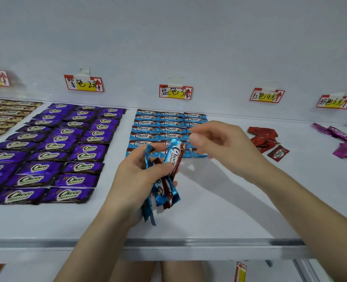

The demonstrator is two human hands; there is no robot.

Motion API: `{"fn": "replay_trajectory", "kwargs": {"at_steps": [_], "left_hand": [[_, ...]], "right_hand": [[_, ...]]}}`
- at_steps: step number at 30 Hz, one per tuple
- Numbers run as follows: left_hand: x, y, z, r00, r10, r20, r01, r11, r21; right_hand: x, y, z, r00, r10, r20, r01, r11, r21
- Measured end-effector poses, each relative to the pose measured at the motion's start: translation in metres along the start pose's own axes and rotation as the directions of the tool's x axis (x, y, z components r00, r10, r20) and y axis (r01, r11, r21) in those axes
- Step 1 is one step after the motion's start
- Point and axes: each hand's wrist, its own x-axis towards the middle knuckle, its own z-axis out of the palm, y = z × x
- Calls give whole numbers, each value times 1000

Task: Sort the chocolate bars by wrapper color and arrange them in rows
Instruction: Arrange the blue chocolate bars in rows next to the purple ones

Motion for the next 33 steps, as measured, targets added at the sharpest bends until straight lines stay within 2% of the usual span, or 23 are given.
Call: {"fn": "replay_trajectory", "kwargs": {"at_steps": [3, 8, 13, 17, 19, 21, 24, 26, 28, 30, 31, 33], "left_hand": [[-6, 4, -2, 998, 54, 41, -55, 998, 41], [-16, 9, -18, 999, 40, -26, -42, 997, -72], [-25, 3, -28, 997, 73, -37, -71, 996, 62], [-32, 1, -32, 992, 109, -67, -107, 994, 27], [-35, 2, -36, 992, 122, -27, -121, 992, 48], [-36, 3, -41, 990, 139, -27, -136, 988, 68], [-36, 6, -48, 982, 178, -57, -172, 981, 92], [-34, 7, -49, 982, 181, -62, -174, 979, 104], [-32, 5, -51, 979, 169, -110, -159, 983, 95], [-30, 1, -52, 972, 142, -185, -139, 990, 31], [-30, 0, -53, 969, 127, -212, -132, 991, -8], [-31, -1, -54, 966, 113, -231, -127, 991, -46]], "right_hand": [[-8, -23, 16, 993, 49, 109, -66, 985, 161], [-13, -25, 27, 978, 203, 56, -204, 850, 485], [-20, -24, 43, 962, 236, 136, -272, 783, 560], [-25, -28, 57, 941, 242, 236, -338, 673, 658], [-24, -28, 62, 935, 239, 263, -354, 693, 628], [-19, -30, 59, 934, 223, 280, -347, 754, 558], [-9, -38, 50, 895, 128, 426, -258, 929, 264], [-5, -41, 50, 861, 92, 501, -172, 978, 116], [-5, -42, 56, 908, 64, 413, -95, 994, 56], [-12, -40, 65, 981, -75, 181, 81, 996, -27], [-17, -39, 68, 976, -191, 107, 204, 971, -127], [-26, -35, 76, 909, -407, 92, 413, 847, -334]]}}
